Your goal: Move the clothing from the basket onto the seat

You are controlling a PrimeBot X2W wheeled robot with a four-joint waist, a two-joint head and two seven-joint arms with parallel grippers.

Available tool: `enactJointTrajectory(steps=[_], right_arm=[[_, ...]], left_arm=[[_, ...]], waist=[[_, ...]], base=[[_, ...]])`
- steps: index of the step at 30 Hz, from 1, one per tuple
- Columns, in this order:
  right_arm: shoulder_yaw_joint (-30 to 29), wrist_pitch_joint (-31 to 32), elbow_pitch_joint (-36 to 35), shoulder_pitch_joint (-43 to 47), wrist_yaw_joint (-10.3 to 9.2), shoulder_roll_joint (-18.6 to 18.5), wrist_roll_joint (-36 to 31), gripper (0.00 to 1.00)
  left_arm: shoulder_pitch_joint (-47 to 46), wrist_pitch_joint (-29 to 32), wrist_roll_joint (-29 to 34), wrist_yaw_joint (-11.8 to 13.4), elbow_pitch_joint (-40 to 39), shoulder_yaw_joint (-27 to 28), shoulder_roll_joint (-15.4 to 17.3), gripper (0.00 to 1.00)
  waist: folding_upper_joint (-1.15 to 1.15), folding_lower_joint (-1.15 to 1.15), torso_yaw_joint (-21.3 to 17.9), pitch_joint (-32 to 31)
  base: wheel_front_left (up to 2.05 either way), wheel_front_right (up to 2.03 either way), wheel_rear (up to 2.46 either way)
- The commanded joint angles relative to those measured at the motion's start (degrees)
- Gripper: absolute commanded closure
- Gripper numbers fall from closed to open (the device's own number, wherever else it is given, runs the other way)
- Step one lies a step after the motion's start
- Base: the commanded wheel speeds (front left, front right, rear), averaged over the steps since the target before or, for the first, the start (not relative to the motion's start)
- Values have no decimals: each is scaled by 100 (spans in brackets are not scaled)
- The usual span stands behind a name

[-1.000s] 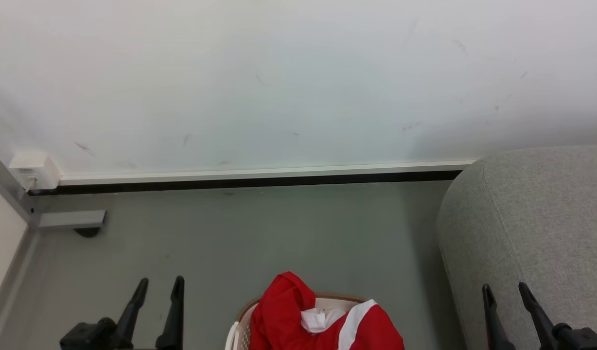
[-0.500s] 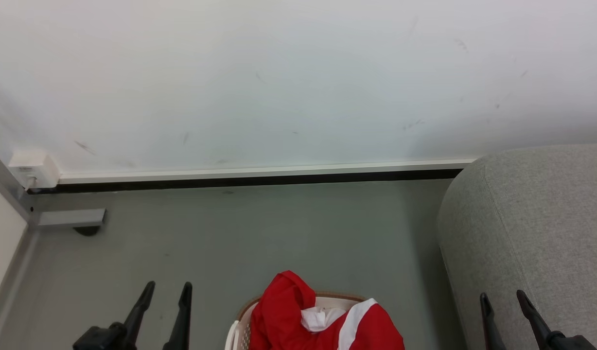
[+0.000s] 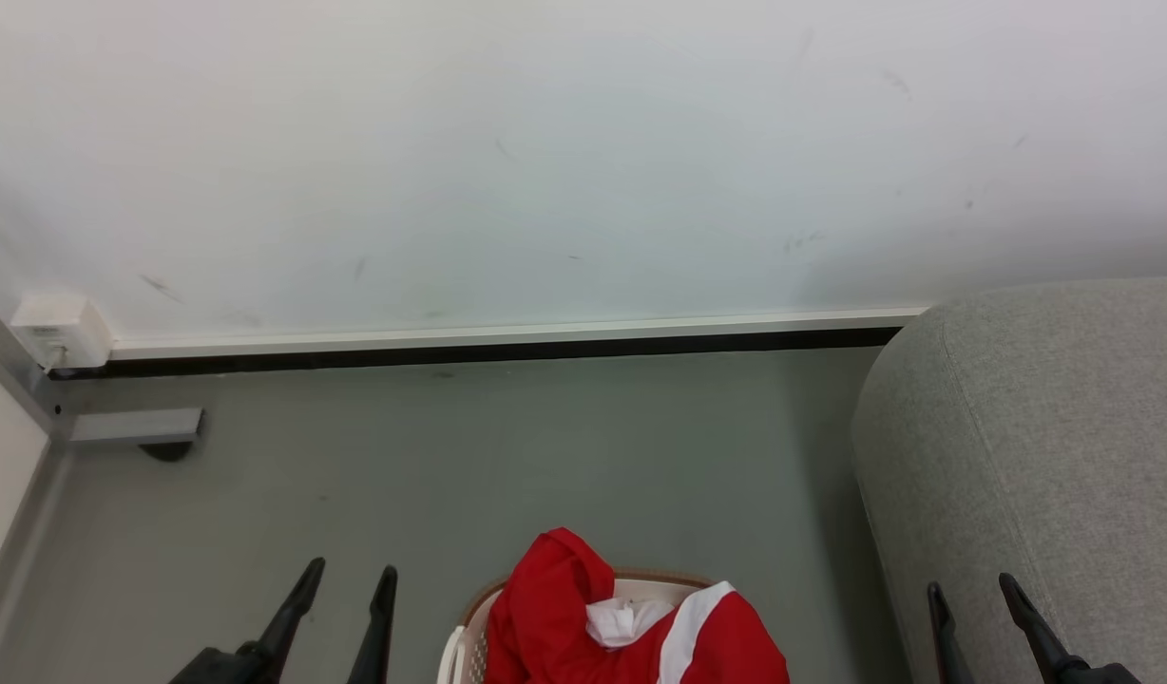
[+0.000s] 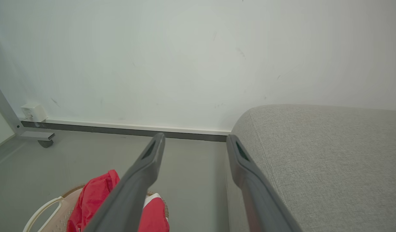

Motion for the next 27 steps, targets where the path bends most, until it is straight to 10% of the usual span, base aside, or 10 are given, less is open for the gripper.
enactJointTrajectory(steps=[1, 27], right_arm=[[-1, -19, 22, 70, -13, -3, -6, 0], [169, -11, -237, -390, -13, -3, -56, 0]], left_arm=[[39, -5, -10, 10, -1, 0, 56, 0], [-405, -5, -256, 9, 27, -385, 229, 0]], waist=[[0, 0, -5, 3], [0, 0, -461, 644]], base=[[0, 0, 0], [0, 0, 0]])
